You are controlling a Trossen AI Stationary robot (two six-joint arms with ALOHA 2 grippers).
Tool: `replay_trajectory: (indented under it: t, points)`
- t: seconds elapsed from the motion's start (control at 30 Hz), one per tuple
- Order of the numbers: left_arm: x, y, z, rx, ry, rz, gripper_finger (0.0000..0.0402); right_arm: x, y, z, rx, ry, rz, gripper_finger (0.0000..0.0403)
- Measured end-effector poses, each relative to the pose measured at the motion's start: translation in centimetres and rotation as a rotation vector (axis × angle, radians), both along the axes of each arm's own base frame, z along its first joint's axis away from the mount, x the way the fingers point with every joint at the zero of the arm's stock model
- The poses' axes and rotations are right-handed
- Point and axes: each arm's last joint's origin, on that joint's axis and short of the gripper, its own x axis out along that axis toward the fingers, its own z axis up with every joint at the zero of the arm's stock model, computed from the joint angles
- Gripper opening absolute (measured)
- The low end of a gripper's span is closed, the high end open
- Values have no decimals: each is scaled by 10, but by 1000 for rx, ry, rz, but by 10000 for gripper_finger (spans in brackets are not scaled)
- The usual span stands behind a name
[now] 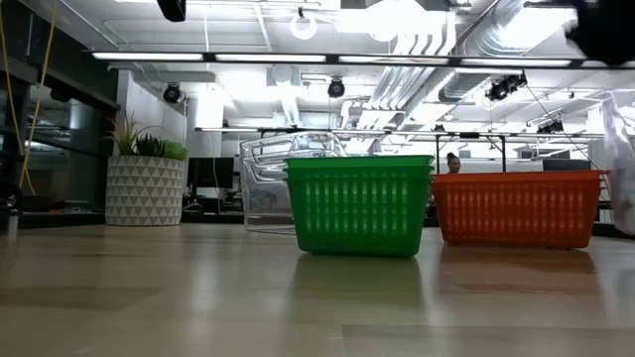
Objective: Stack baskets by color
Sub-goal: Stack the bottom transparent bin on the top transparent bin
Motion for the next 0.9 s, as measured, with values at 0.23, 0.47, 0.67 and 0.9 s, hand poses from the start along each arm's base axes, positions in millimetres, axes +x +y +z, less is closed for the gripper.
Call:
replay_trajectory:
  t: [0.23,0.47,0.67,0.9]
  points:
    - [0,0,0,0,0,2,186,9,-11,95,96,-335,128,2]
    - [0,0,0,0,-5,0,186,35,-32,203,-50,-766,380,0]
    - [-4,-1,14,6,-143,-62,186,41,-67,246,-498,-725,784,0]
    - [-17,-2,33,14,-337,-100,186,62,-110,240,-770,-377,1427,0]
